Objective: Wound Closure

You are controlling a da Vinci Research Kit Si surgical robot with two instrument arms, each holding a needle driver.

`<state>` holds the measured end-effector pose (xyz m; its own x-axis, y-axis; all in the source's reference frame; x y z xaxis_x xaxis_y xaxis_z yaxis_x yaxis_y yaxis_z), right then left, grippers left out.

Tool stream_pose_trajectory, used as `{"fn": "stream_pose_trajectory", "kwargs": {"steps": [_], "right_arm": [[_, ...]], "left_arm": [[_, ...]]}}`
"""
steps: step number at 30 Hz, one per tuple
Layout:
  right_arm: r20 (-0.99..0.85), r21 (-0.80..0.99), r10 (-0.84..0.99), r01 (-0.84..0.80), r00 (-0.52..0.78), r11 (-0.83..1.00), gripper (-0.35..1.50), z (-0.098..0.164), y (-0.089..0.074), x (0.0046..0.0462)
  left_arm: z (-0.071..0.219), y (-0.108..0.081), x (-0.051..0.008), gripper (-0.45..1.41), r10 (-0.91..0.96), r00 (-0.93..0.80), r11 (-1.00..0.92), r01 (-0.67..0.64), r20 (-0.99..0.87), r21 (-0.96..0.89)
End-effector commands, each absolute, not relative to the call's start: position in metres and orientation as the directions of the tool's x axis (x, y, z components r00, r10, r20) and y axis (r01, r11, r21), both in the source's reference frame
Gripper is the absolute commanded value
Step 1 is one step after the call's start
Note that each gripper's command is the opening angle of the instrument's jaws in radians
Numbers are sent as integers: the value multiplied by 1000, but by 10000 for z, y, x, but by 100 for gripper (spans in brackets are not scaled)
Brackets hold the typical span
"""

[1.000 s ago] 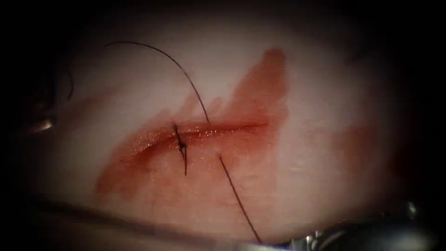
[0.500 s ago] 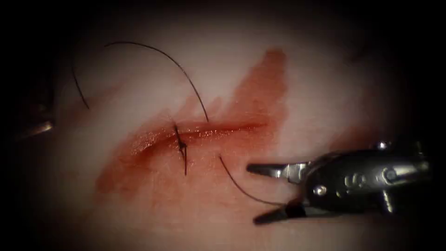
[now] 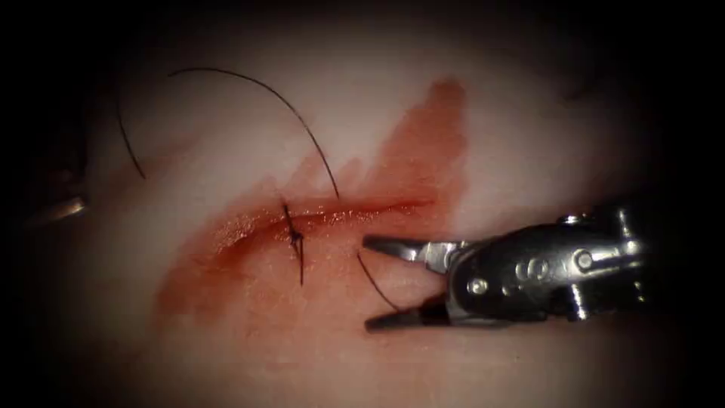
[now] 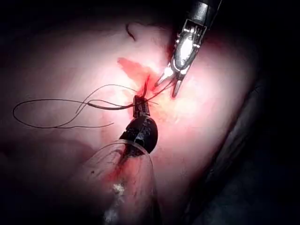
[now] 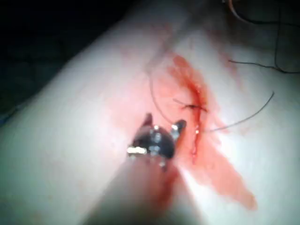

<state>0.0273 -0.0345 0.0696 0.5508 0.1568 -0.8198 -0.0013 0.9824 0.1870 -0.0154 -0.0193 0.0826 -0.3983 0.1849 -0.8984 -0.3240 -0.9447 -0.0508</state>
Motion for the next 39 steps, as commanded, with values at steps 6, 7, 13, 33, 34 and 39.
{"fn": "stream_pose_trajectory", "kwargs": {"steps": [6,7,13,33,34,39], "right_arm": [[-833,226,156,70,531,972,-35,696,-353,275],[-827,226,155,67,541,972,-35,692,-353,272],[-826,228,149,81,543,970,-35,678,-352,265],[-827,252,102,203,553,946,113,647,-354,241],[-800,244,89,186,593,952,109,647,-344,229],[-733,238,196,-25,652,971,108,662,-284,226]], "left_arm": [[832,-198,-160,-45,185,-398,-945,-324,-899,-51],[832,-198,-159,-45,185,-398,-945,-324,-899,-51],[832,-198,-159,-45,185,-398,-945,-324,-899,-51],[832,-199,-157,-45,184,-397,-945,-322,-899,-51],[832,-199,-157,-45,184,-397,-945,-322,-899,-51],[833,-200,-158,-45,189,-396,-944,-325,-899,-55]]}}
